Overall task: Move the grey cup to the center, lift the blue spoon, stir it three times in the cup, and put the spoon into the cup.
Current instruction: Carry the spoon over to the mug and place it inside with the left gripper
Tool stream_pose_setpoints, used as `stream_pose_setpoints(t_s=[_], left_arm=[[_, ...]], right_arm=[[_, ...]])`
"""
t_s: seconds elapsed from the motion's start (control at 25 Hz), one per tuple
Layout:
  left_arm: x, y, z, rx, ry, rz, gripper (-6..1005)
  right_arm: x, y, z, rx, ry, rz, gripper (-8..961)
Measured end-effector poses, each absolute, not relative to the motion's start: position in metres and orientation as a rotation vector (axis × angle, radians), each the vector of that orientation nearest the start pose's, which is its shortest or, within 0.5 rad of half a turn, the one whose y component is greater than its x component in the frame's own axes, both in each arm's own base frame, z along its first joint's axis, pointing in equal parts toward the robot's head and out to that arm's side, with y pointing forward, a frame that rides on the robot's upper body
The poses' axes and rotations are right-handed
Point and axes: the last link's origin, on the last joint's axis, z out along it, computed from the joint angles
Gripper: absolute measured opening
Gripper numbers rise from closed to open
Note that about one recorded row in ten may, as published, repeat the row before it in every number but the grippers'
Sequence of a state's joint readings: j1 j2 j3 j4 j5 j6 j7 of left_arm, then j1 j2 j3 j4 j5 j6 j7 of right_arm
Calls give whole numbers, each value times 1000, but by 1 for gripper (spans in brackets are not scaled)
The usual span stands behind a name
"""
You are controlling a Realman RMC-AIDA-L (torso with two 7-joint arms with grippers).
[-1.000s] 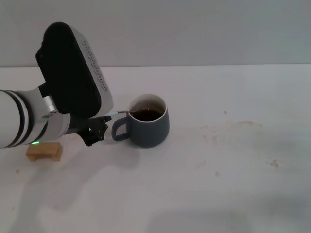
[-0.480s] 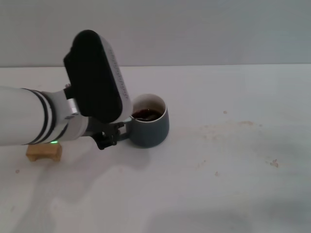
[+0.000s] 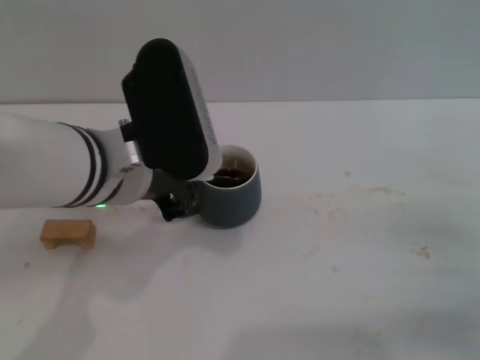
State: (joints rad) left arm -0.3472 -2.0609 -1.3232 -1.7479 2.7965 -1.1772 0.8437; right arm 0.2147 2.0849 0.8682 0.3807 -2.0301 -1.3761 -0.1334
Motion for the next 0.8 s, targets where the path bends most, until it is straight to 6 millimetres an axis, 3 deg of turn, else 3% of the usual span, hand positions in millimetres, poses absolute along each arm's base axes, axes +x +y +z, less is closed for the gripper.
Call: stream_pose_setpoints(t_s=[0.8], left_arm=[[-126,339,-26,-2490,145,467,139]], right_arm=[[345,279,22,-1202,459,659,-2]])
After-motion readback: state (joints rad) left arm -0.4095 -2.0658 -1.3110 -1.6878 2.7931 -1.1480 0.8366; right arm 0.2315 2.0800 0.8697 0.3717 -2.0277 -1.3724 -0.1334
